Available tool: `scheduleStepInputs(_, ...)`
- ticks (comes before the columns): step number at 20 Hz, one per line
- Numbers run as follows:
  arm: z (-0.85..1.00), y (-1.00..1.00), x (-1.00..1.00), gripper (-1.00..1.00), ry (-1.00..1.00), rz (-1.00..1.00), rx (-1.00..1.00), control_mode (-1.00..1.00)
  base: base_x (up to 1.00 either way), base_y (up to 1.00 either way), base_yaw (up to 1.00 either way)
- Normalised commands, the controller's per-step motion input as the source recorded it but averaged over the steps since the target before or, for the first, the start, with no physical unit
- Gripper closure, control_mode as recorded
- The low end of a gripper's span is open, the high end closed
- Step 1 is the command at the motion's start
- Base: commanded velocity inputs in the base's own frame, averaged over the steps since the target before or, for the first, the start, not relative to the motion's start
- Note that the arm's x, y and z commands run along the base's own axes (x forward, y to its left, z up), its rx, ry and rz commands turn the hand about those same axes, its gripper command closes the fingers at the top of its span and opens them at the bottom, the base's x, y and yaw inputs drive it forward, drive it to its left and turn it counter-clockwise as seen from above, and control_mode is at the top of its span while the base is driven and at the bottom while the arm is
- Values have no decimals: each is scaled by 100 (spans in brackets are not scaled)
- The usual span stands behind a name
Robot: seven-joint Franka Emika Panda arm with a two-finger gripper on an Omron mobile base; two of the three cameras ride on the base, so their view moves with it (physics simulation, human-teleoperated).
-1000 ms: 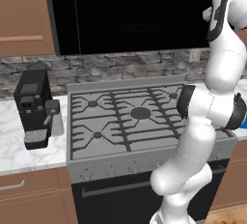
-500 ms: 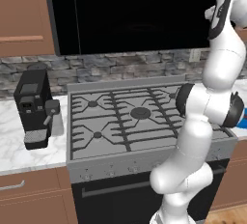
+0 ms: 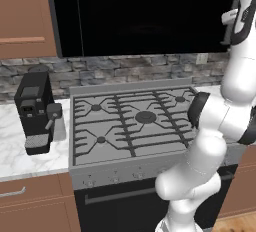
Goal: Pick the chicken drumstick from the counter and place it in the microwave. Then turn on the microwave.
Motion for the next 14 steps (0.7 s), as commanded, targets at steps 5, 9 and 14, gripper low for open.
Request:
scheduleStepInputs(5,1,-11,-68,100,-7,0,0,-100,0,0,0)
scheduleStepInputs(9,3,-14,-68,100,-1,0,0,-100,0,0,0)
scheduleStepInputs(14,4,-14,-69,100,0,0,0,-100,0,0,0)
